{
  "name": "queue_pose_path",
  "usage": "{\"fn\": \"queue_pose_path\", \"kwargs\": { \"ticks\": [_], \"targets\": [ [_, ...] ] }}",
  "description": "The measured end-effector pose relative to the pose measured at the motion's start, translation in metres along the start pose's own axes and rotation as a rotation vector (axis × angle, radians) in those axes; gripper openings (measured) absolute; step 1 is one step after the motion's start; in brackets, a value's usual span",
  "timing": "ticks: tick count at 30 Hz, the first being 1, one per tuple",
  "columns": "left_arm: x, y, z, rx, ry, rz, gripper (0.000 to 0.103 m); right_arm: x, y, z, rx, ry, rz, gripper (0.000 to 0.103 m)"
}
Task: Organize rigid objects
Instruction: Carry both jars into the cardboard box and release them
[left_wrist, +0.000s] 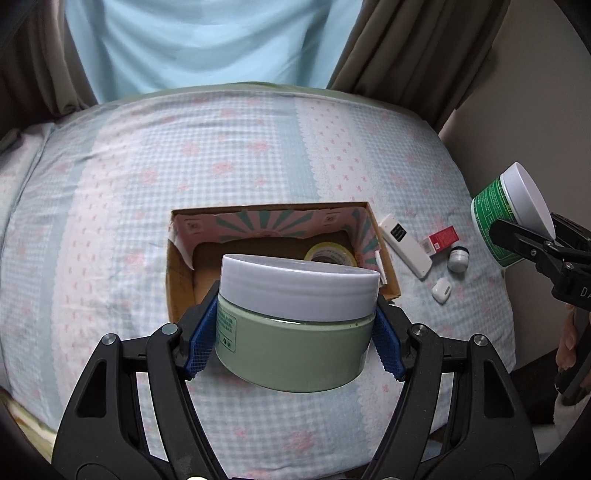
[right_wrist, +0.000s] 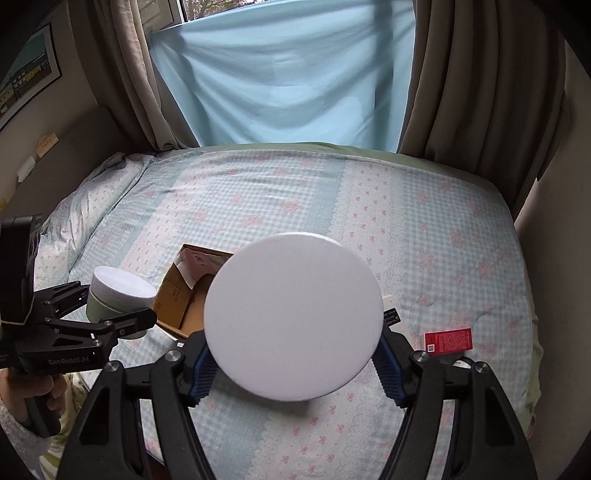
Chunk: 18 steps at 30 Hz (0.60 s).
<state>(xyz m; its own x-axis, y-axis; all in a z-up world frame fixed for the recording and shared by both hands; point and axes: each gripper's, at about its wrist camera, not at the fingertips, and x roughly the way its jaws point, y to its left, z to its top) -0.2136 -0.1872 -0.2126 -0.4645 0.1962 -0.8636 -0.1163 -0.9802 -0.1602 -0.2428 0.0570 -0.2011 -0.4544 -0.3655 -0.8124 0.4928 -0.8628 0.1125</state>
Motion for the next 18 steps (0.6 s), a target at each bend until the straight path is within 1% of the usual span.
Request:
{"fn": "queue_pose_path", "kwargs": {
  "ticks": [5, 8, 14, 18],
  "targets": [
    [0.008, 0.051, 0.005, 0.012, 0.017, 0.009, 0.069, 0.02, 0.036, 0.007, 0.027, 0.023, -0.017, 0.068],
    [0.02, 0.072, 0.01, 0.026, 0.041, -0.001, 0.069, 0.03, 0.05, 0.009, 0.059, 0.031, -0.026, 0.068],
    [0.058, 0.083, 0.016, 0.079, 0.099, -0.028, 0.069, 0.056, 0.061, 0.011, 0.105, 0.065, -0.06, 0.068],
    [0.089, 0.085, 0.011, 0.094, 0.144, -0.053, 0.069, 0.084, 0.057, 0.008, 0.132, 0.118, -0.074, 0.068]
  ]
}}
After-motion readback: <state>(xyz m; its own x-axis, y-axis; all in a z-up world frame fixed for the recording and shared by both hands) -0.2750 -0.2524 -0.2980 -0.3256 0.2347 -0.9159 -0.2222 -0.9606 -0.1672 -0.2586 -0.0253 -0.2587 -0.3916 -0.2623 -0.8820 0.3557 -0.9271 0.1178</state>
